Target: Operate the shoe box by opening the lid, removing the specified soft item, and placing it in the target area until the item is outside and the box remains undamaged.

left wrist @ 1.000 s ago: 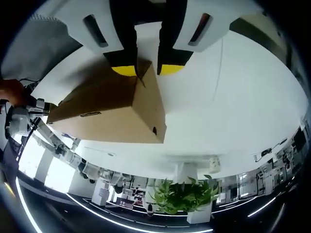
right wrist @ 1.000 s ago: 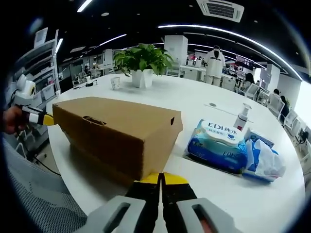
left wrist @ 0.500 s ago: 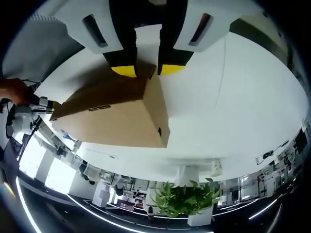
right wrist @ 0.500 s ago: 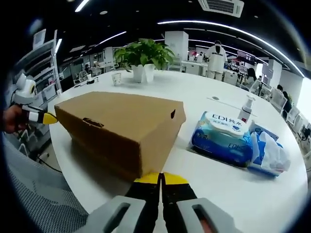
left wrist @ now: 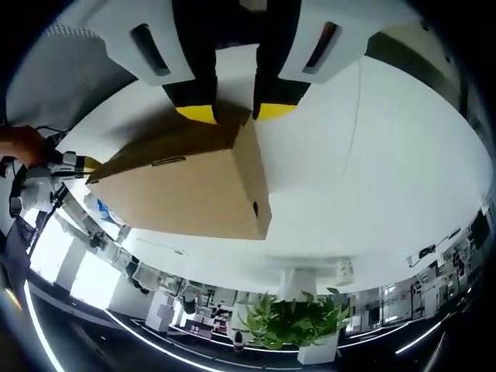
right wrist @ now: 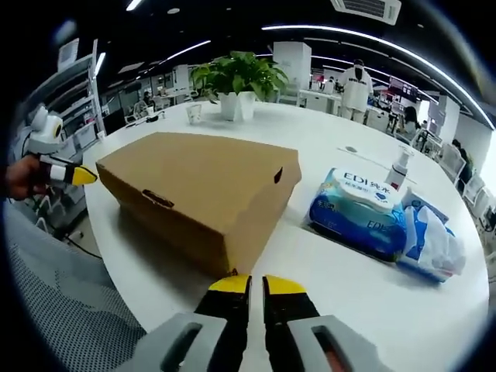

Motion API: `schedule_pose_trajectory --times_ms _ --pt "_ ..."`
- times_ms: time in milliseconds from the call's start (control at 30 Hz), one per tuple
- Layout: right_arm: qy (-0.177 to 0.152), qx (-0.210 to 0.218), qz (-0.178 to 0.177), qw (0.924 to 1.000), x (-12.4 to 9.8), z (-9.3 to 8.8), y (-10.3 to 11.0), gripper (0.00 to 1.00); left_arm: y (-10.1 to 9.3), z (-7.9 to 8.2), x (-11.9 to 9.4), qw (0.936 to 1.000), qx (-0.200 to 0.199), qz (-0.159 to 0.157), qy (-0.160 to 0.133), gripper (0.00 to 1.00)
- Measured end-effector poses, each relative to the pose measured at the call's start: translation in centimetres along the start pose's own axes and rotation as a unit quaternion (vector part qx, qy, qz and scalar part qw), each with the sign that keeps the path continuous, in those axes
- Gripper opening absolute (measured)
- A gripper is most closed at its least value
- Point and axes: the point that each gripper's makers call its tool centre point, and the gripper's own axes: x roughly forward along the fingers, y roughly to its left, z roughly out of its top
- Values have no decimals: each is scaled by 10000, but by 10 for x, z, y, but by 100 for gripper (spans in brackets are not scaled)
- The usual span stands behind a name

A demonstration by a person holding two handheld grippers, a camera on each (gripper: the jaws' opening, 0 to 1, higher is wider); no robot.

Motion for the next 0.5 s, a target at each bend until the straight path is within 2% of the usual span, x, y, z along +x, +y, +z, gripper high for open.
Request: schedule_pose_trajectory --times_ms 33,133,233,300,367,467,500 --pt "12 30 -19 10000 -3 0 -4 8 1 -1 -2 10000 -21 6 -4 18" --pt "-123 240 -19 9996 -11 5 -12 10 7 -1 -7 9998 -210 38 -56 20" --pt "-347 552 -47 9979 -20 17 -21 15 14 9 -13 9988 -420 85 -225 25" --pt "-546 967 4 9938 -25 27 -26 18 20 17 -16 9984 -426 176 -326 36" --pt "-753 1462 85 9864 -28 36 -30 23 23 28 -17 9974 -515 193 -459 43" --pt "-1040 1912 343 9754 -31 54 -27 30 19 44 -15 9958 -683 88 -609 42" --pt "-1087 1949 408 9739 -31 57 -26 32 18 48 -14 9955 -703 72 -637 42"
